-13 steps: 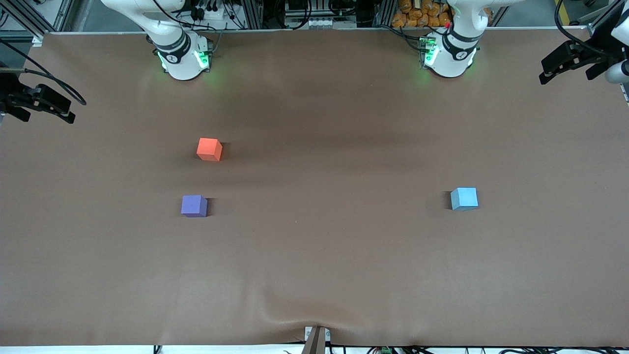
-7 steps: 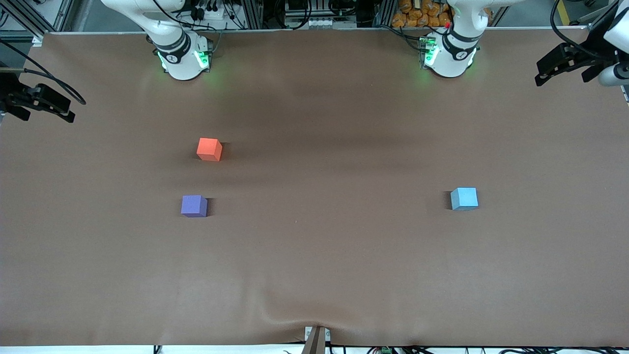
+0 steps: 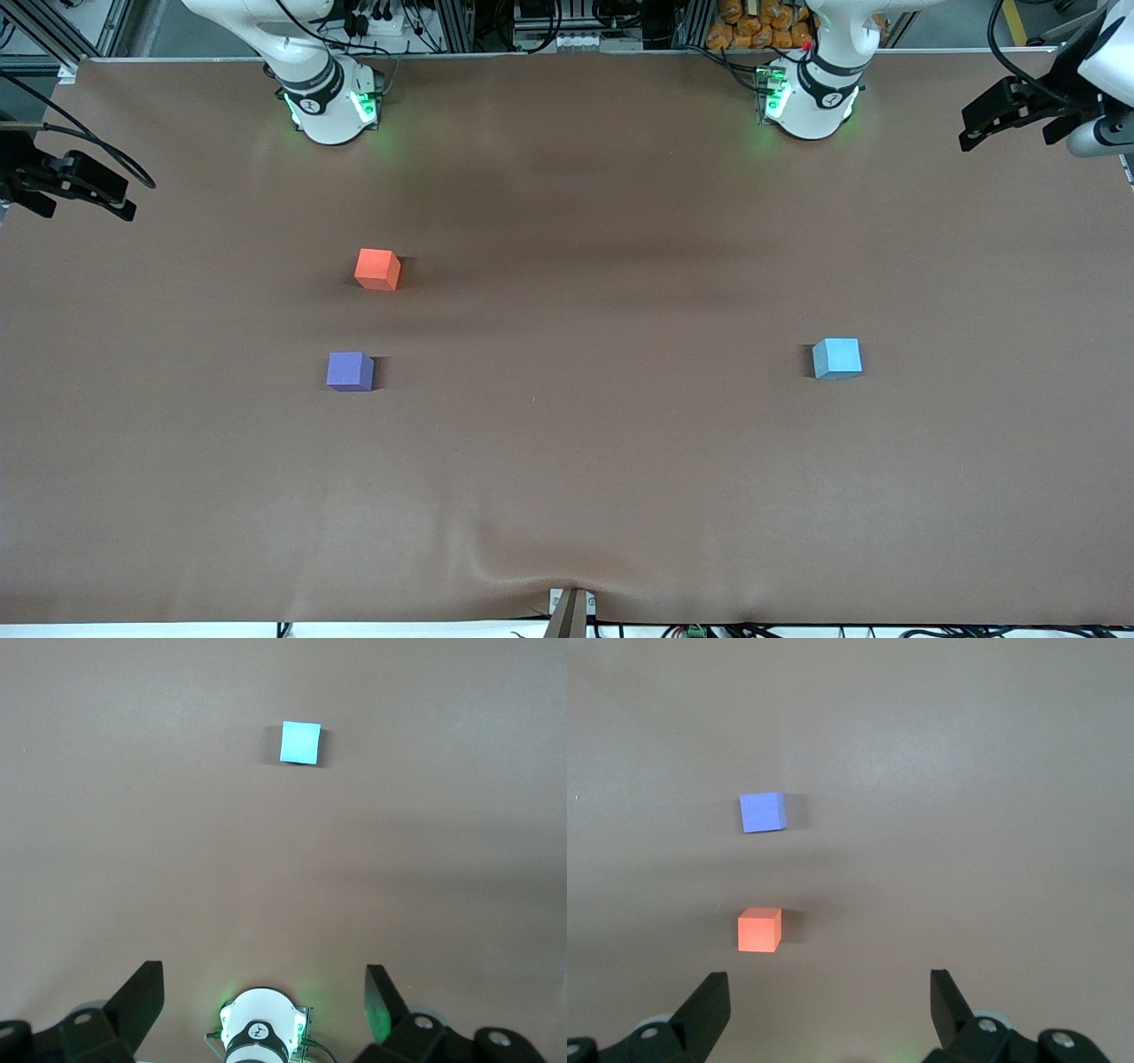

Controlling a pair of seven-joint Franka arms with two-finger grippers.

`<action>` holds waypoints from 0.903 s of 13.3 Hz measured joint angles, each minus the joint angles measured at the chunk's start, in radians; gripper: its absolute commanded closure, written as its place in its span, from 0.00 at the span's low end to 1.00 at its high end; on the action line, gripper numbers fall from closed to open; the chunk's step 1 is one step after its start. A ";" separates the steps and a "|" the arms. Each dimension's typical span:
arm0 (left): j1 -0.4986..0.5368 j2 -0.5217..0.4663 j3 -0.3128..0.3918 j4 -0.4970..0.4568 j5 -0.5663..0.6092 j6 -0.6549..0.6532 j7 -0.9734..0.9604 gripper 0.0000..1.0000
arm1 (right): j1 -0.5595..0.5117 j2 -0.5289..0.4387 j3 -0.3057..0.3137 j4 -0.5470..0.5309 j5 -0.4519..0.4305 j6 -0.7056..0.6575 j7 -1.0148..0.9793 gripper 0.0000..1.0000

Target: Place blue block between orange and purple blocks

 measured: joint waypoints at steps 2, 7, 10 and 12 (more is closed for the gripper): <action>0.001 0.000 0.000 0.002 0.000 0.003 0.000 0.00 | 0.000 0.000 -0.002 0.000 0.000 -0.001 0.000 0.00; 0.004 0.012 0.000 -0.005 0.000 0.038 0.000 0.00 | 0.000 0.000 -0.005 0.000 0.001 -0.007 0.000 0.00; 0.004 0.027 0.000 -0.047 0.000 0.098 0.000 0.00 | 0.000 0.000 -0.006 0.000 0.001 -0.008 0.000 0.00; 0.005 0.031 0.000 -0.081 0.000 0.144 0.000 0.00 | 0.000 0.000 -0.007 0.000 0.001 -0.008 0.000 0.00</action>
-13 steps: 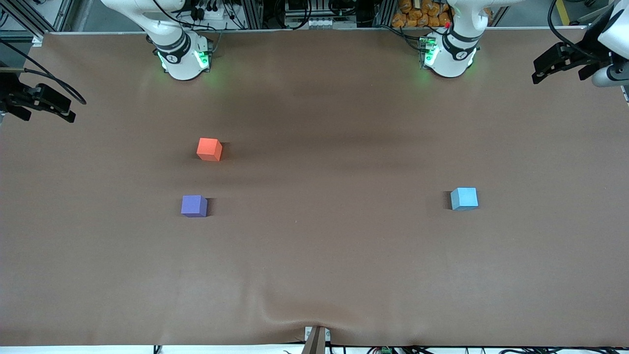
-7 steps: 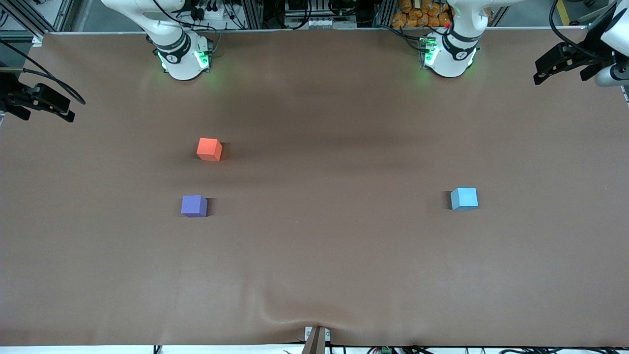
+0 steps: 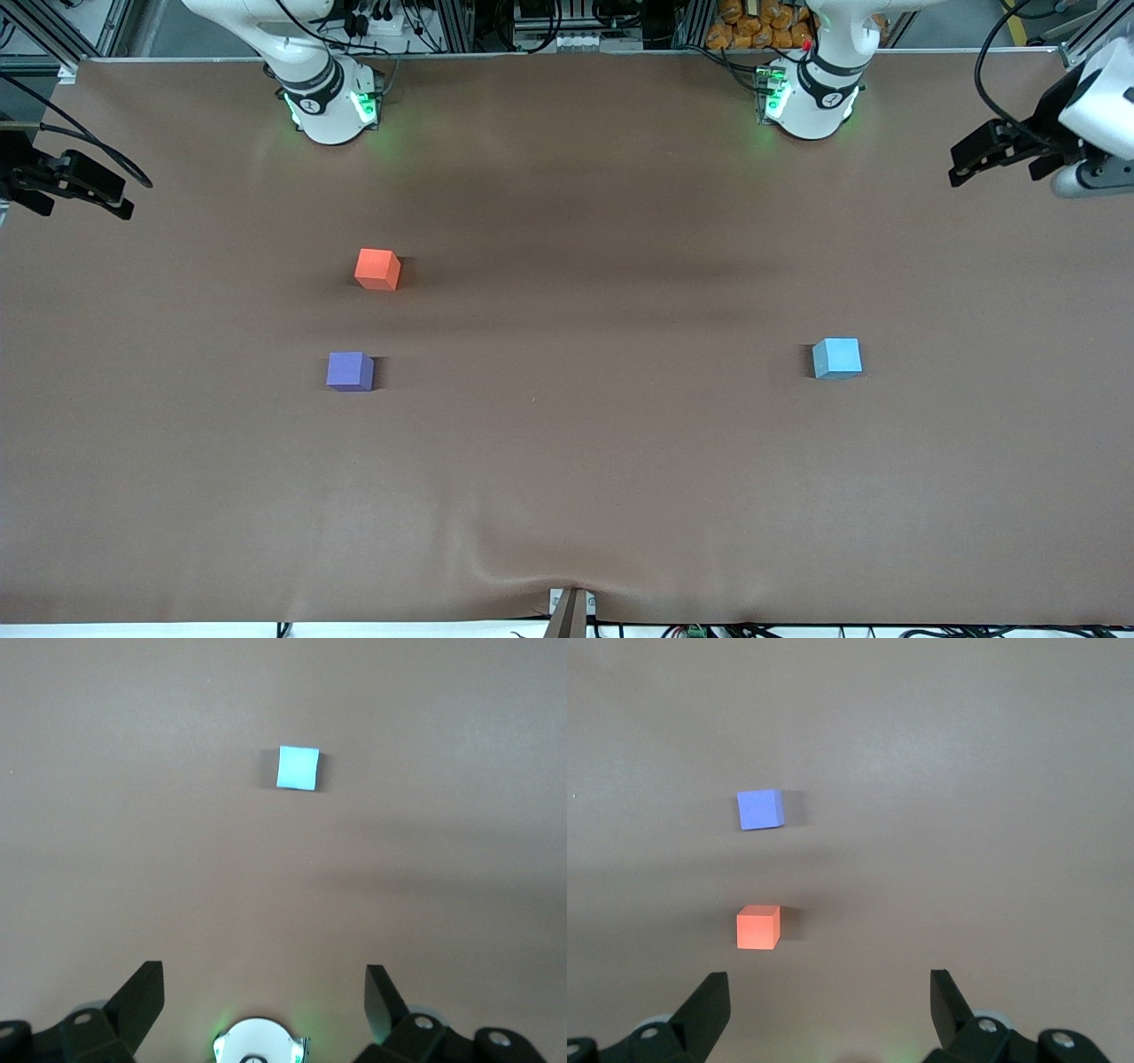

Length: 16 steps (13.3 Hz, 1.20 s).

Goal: Place blue block between orange and purple blocks
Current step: 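Move the open left gripper over the light-blue cube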

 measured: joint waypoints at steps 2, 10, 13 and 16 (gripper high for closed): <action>0.006 0.001 0.001 -0.055 0.000 0.067 0.000 0.00 | 0.000 0.000 -0.001 0.000 0.000 0.000 0.000 0.00; 0.016 0.023 0.002 -0.258 0.000 0.272 0.000 0.00 | 0.000 0.000 -0.003 0.000 0.000 -0.004 0.000 0.00; 0.016 0.041 0.000 -0.322 0.000 0.377 0.000 0.00 | 0.000 0.000 -0.004 0.000 0.000 -0.006 0.000 0.00; 0.015 0.067 0.000 -0.377 0.000 0.463 0.000 0.00 | 0.000 0.000 -0.004 0.000 0.000 -0.007 0.000 0.00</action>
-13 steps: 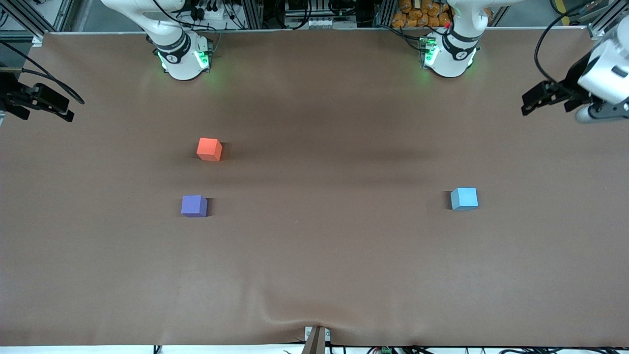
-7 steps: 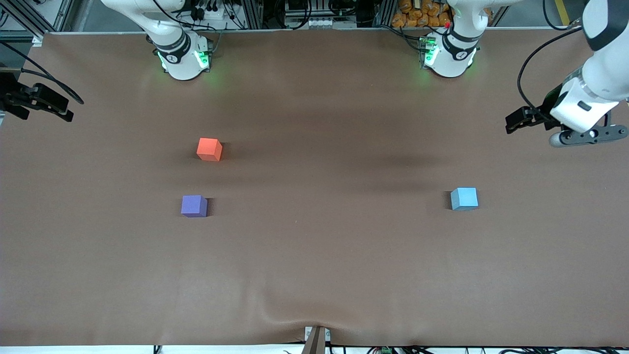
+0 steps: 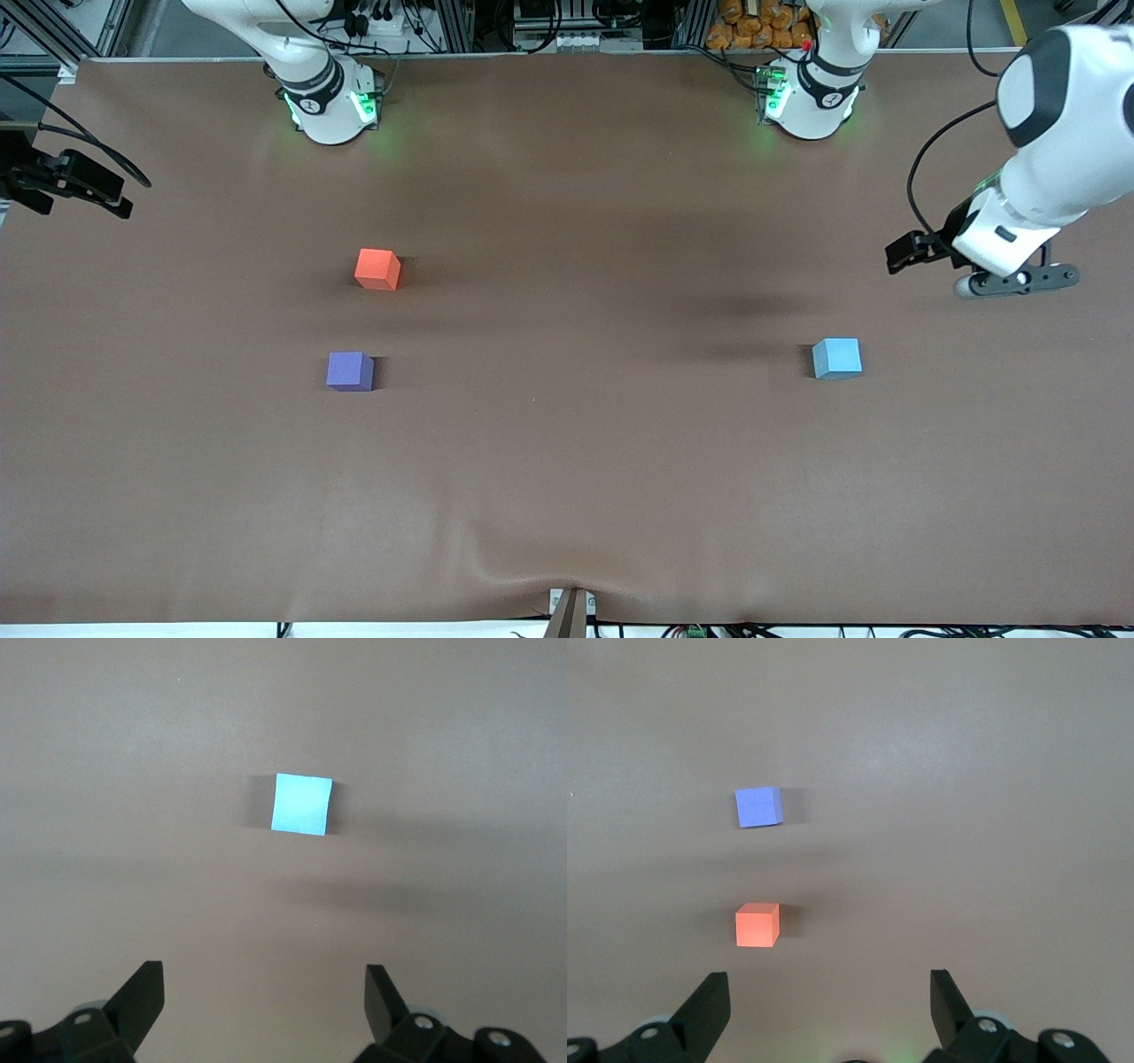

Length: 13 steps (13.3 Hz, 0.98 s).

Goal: Place blue block between orange and purple blocks
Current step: 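Move the open left gripper over the light-blue cube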

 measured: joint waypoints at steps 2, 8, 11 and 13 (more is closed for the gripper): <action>0.000 0.021 0.000 -0.017 0.000 0.033 0.000 0.00 | 0.000 0.000 -0.002 0.000 0.000 0.000 0.000 0.00; 0.000 0.115 0.000 -0.020 0.000 0.153 0.000 0.00 | 0.000 0.000 -0.004 0.000 0.000 -0.001 0.000 0.00; 0.000 0.163 0.001 -0.021 0.000 0.204 0.000 0.00 | 0.000 0.000 -0.004 0.000 0.000 -0.001 0.000 0.00; 0.000 0.197 0.001 -0.022 0.000 0.252 0.000 0.00 | 0.000 0.000 -0.004 0.000 0.000 -0.001 0.000 0.00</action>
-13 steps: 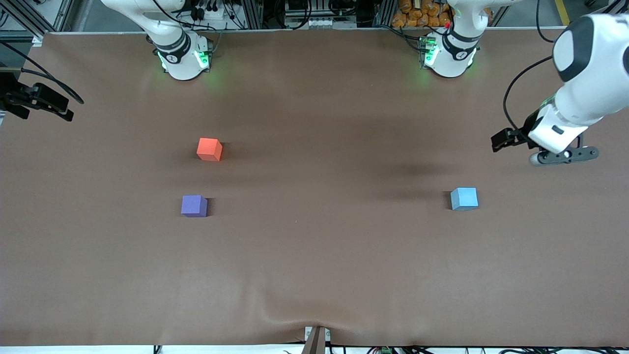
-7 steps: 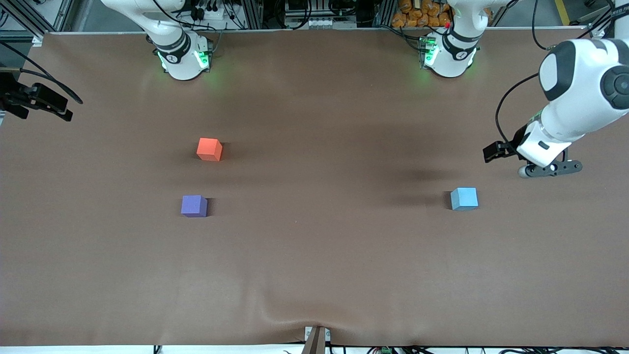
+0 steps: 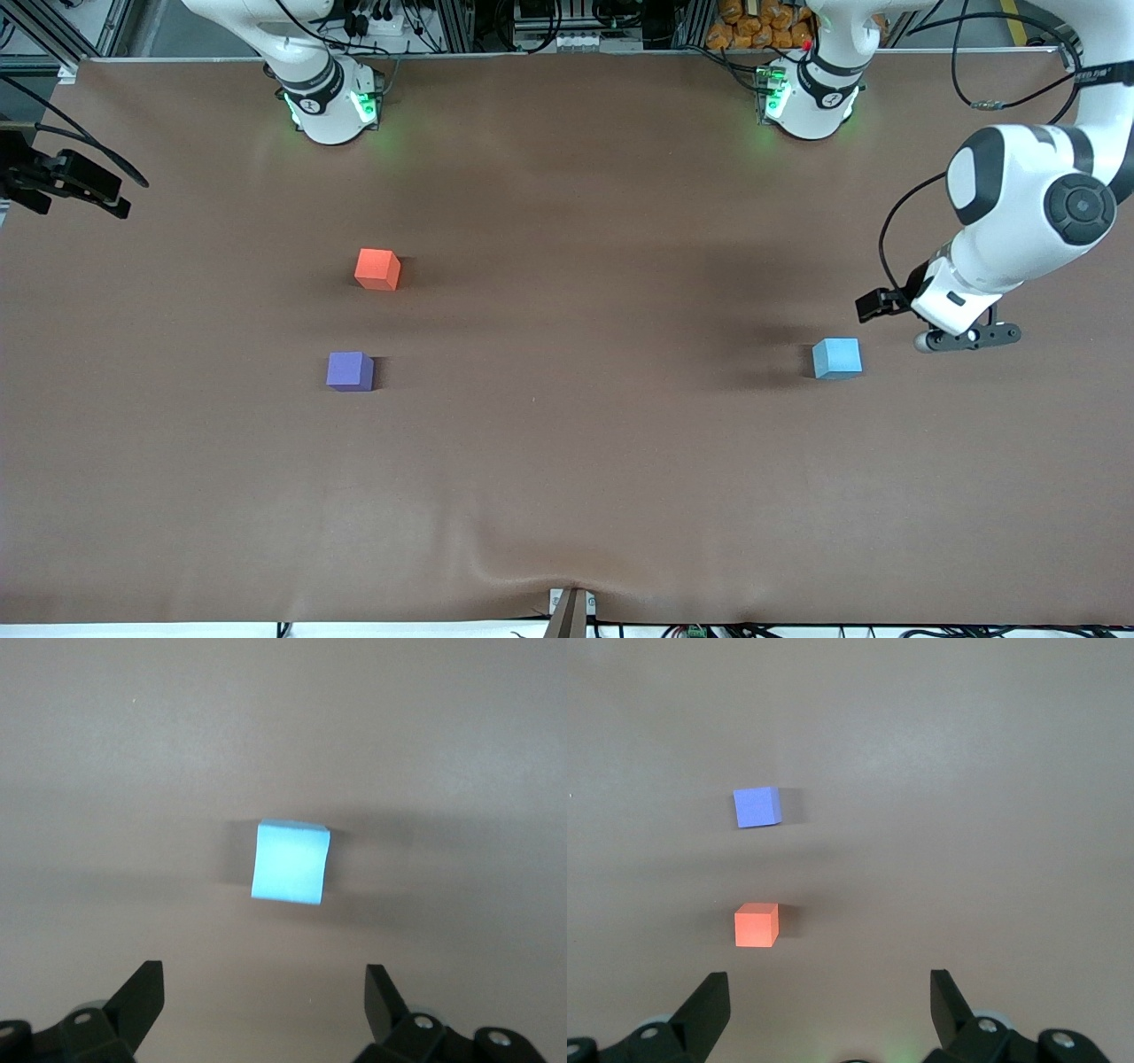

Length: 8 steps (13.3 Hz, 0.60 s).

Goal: Place blue block between orange and purple blocks
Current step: 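Move the open left gripper over the light-blue cube, then lower the left gripper and close it on the light-blue cube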

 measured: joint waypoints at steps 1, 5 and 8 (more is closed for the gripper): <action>0.000 0.020 0.000 0.000 0.000 0.027 0.000 0.00 | 0.000 0.000 0.000 0.000 0.000 0.000 0.000 0.00; 0.000 0.097 0.000 -0.002 0.000 0.130 0.000 0.00 | 0.000 0.000 0.000 0.000 0.000 0.000 0.000 0.00; 0.000 0.146 0.000 -0.002 0.000 0.194 0.000 0.00 | 0.000 0.000 0.000 0.000 0.000 0.000 0.000 0.00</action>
